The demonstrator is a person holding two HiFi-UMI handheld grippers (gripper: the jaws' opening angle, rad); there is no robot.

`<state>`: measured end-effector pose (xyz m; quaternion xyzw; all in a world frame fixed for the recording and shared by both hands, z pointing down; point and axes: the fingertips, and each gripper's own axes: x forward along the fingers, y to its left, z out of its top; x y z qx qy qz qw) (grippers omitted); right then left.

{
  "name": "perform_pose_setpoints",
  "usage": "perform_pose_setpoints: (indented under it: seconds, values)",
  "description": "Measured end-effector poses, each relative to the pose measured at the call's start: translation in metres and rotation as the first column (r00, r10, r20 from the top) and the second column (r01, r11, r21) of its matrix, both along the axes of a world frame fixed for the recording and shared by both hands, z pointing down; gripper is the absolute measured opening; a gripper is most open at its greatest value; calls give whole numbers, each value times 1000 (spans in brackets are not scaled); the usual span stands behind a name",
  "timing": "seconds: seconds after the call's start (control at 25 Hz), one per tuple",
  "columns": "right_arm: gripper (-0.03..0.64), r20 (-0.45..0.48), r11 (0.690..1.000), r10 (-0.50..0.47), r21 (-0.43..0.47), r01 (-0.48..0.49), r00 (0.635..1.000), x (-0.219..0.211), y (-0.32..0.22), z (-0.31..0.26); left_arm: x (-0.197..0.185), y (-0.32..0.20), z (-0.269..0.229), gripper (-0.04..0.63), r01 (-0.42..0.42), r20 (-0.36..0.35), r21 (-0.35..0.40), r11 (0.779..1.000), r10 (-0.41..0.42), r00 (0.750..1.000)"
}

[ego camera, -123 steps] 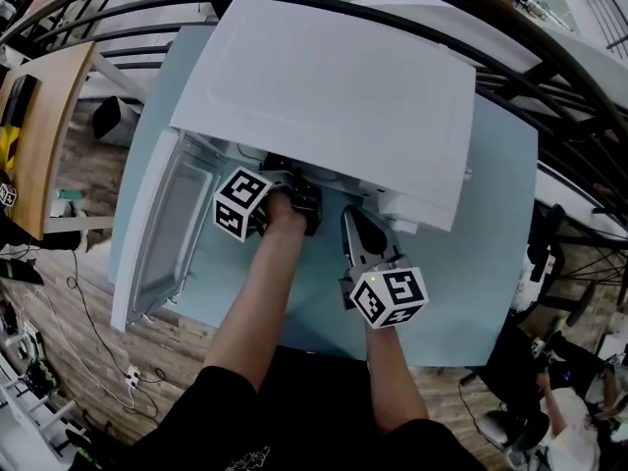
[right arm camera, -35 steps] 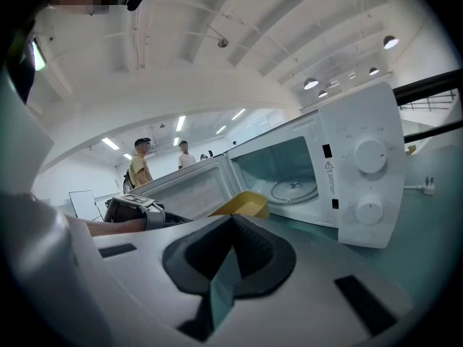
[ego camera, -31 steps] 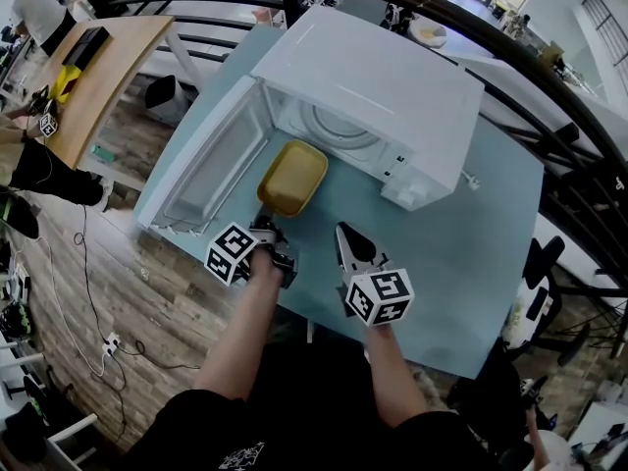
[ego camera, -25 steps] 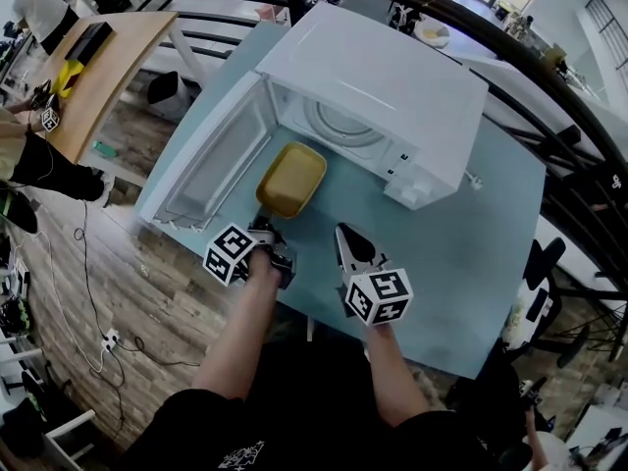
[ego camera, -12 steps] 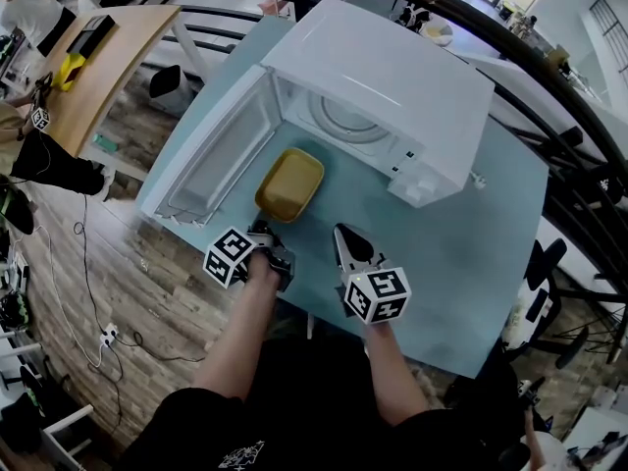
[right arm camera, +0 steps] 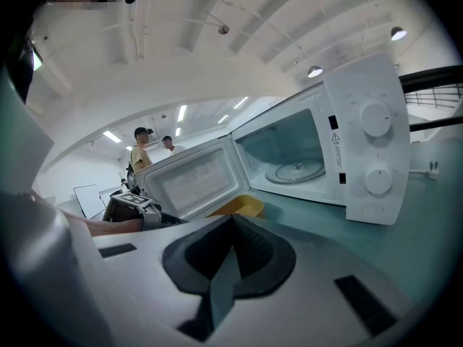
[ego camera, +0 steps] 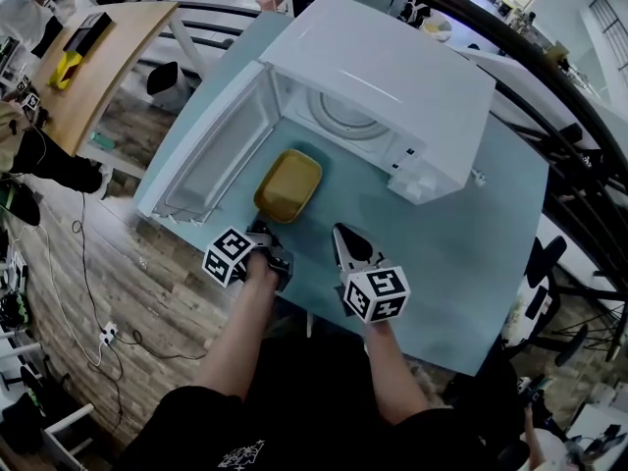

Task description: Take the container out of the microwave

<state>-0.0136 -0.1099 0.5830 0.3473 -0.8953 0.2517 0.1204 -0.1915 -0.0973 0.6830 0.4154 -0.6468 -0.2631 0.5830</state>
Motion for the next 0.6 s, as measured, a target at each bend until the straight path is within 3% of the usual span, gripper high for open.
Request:
perform_pose_setpoints:
  seconds: [0.6]
  values:
    - [6,-5,1000,4,-11,-4,1000,1,-3,5,2,0,10,26,-8,-13,-28,1000,8,1000]
